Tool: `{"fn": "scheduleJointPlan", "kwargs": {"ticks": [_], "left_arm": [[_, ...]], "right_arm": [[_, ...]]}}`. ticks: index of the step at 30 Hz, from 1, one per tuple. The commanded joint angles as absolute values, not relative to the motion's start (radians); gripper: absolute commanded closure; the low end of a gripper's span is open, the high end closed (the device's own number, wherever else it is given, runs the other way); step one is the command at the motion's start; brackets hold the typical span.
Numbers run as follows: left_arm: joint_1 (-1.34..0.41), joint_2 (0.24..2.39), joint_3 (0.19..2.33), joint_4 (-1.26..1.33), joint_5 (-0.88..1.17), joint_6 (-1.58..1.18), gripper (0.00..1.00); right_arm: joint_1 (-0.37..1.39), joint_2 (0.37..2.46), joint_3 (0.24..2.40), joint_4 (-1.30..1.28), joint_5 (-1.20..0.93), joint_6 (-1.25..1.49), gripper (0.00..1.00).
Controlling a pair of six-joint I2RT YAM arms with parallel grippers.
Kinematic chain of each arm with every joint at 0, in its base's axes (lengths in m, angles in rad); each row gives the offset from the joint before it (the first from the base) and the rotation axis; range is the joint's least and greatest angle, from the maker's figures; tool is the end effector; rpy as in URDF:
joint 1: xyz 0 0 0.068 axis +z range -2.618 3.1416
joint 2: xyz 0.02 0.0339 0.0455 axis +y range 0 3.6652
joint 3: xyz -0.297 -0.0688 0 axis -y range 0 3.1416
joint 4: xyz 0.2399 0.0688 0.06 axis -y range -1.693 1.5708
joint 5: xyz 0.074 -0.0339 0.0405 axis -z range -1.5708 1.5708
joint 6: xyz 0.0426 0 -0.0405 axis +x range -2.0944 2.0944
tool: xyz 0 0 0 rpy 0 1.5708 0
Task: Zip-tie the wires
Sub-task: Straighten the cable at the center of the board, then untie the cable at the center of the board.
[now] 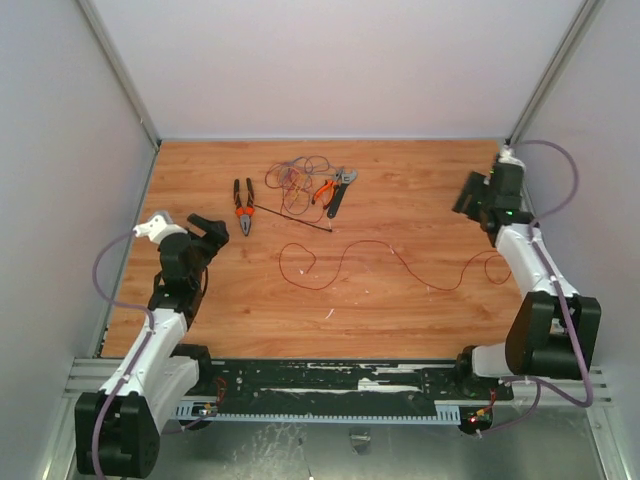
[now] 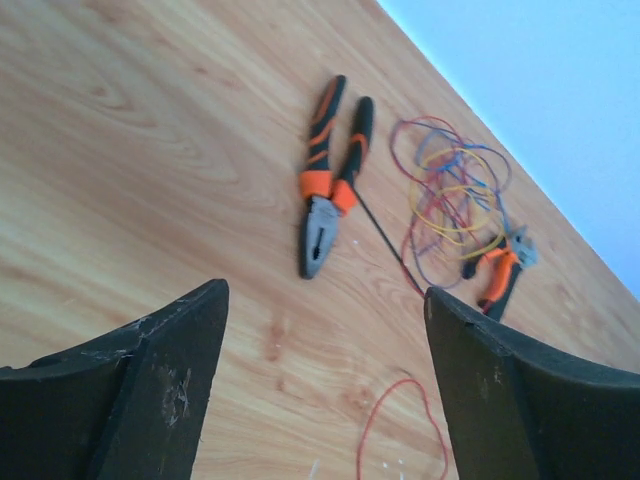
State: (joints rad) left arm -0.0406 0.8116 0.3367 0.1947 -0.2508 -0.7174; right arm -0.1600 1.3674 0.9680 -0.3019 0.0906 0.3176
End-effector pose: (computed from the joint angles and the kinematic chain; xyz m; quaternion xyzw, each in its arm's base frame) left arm 0.1674 0.0038 0.2407 -0.3341 0.7227 -0.1279 0.5913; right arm 0.2889 -0.0505 0.2912 0.2328 0.8758 -0.0078 0.4227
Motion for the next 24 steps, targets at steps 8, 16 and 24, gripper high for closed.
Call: {"fn": "scheduleJointPlan", "kwargs": {"ticks": [8, 16, 24], "left_arm": [[-0.035, 0.869, 0.54, 0.079, 0.104, -0.59, 0.02], [-0.035, 0.866, 0.552, 0.053, 0.208, -0.574, 0.02], [-0.035, 0.878, 0.548, 0.061, 0.207, -0.565, 0.02]], "right_arm": [[0.341, 1.696, 1.211, -0.077, -0.086, 0.423, 0.34], [0.487, 2.111, 1.654, -0.163, -0.081, 0.316, 0.34], [0.515, 2.264, 1.796, -0.173, -0.119, 0.251, 0.38]]}}
